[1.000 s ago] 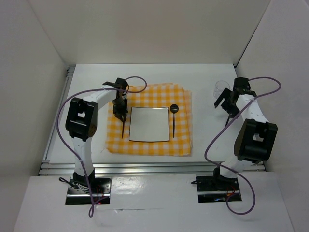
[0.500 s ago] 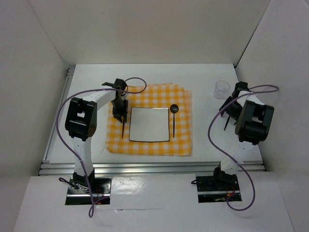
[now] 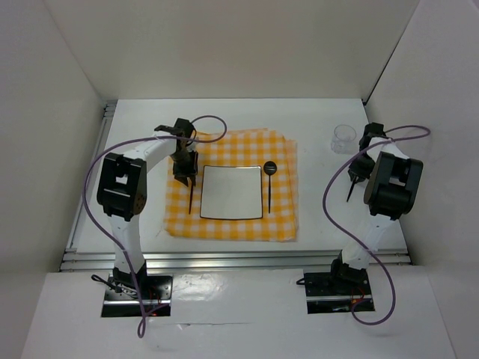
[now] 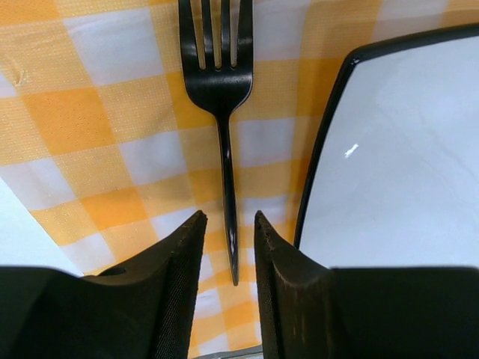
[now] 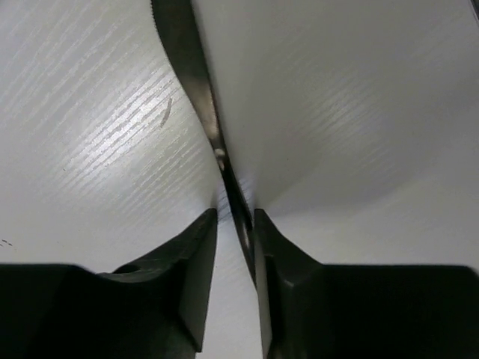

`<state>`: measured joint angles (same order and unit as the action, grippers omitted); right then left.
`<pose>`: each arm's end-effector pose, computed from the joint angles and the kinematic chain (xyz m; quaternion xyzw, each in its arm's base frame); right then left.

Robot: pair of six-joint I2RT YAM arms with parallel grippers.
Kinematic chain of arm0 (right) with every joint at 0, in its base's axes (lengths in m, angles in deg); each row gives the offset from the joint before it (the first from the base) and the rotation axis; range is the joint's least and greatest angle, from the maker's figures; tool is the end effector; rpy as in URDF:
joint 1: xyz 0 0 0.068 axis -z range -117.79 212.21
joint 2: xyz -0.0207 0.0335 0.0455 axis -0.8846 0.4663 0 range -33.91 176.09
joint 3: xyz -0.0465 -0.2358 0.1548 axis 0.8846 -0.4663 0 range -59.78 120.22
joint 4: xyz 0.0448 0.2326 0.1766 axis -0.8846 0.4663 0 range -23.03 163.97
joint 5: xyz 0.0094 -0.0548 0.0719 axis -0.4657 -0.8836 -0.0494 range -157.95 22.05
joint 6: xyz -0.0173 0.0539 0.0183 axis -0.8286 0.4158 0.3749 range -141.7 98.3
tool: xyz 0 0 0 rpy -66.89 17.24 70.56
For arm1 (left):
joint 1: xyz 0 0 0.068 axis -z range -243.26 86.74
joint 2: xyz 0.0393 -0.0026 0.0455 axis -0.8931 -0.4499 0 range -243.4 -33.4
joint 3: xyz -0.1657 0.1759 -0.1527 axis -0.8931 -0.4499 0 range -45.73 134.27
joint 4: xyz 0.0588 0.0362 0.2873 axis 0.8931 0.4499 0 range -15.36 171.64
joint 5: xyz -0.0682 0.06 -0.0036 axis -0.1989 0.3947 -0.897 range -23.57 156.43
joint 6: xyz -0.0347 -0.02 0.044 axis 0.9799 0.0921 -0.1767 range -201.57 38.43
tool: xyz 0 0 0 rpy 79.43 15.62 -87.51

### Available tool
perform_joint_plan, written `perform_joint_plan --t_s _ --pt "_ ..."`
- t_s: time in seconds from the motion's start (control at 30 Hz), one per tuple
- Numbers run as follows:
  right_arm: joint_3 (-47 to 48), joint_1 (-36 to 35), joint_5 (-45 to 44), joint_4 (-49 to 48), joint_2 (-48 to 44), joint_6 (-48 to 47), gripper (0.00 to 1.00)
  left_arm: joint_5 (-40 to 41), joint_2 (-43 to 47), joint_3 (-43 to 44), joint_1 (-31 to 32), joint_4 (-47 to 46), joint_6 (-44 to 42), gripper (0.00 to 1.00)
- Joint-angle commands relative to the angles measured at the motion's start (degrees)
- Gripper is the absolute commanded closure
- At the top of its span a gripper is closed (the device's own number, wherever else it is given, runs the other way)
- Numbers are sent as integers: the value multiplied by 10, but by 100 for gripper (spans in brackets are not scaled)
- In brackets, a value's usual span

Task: Set the dinner table for one person

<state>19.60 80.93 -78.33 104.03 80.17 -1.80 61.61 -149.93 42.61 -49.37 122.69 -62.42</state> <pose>0.4095 -0.1470 0.1452 0.3387 0.9233 -0.0876 0.1587 0.4339 -0.1112 0.1677 -0.0404 0.9911 -0.0741 0.1029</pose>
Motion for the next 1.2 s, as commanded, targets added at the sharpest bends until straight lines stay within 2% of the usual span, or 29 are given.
perform_joint_plan --t_s 0.0,0.07,0.1,0.2,0.47,0.63,0.8,0.9,0.93,1.0,1.03,1.17 --pt "-26 -1 -20 5 -20 -1 70 -16 32 -2 -4 13 -18 60" --pt "-32 -1 -20 5 -26 -1 87 -24 32 -2 -4 19 -25 60" --pt "-41 -1 -20 5 -32 -1 99 -29 32 -8 -4 19 -25 60" --pt "-55 -1 -39 -1 -60 13 100 -29 37 -13 -9 19 -30 59" --pt "-73 -1 -21 -13 -107 19 100 -12 62 -13 -20 19 -35 59" --pt "-111 -1 -21 -20 -185 2 100 -6 68 -8 -49 13 -47 59" --pt "-116 -20 -15 -20 -219 -11 100 -17 68 -8 -71 13 -47 59" --pt "-89 -89 -38 -6 -232 -43 100 -17 68 -8 -83 13 -52 60" --pt "-79 -148 -38 -1 -232 -60 100 -17 73 -2 -83 19 -52 60" --pt "-57 -209 -24 -1 -225 -118 100 -9 78 -2 -89 19 -57 60" --pt "-57 -258 -24 7 -215 -118 100 -3 86 -2 -89 19 -57 60" --pt "-60 -308 41 8 -204 -131 100 2 104 -21 -101 6 -57 60"
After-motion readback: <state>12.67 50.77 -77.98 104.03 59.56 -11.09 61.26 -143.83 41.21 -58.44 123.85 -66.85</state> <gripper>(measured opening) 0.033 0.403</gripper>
